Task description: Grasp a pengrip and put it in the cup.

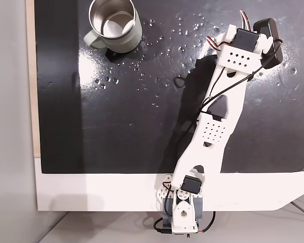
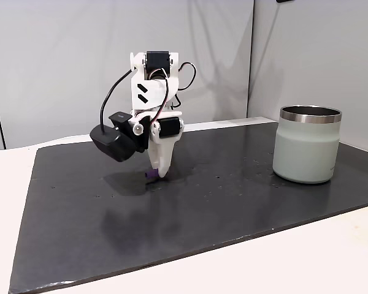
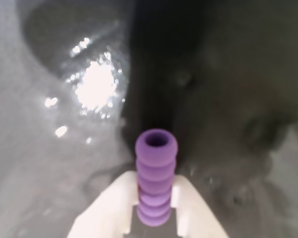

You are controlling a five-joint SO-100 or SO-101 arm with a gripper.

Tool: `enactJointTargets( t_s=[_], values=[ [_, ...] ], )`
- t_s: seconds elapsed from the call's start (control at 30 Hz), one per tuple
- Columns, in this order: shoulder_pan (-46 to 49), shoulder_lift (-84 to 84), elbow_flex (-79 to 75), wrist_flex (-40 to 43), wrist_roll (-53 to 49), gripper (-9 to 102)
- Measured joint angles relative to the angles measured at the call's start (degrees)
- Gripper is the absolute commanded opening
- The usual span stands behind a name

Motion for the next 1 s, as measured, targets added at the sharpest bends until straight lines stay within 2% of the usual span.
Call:
enactJointTargets(
  t_s=[0.27,0.47,0.7,1.0],
  values=[
    [-3.6,20.7,11.1,0.0,3.4,0],
    [-8.2,33.4,11.4,0.1,5.1,0],
    [-15.7,34.3,3.2,-0.9,10.4,0],
    [-27.7,31.7,2.4,-12.7,20.9,0]
  ],
)
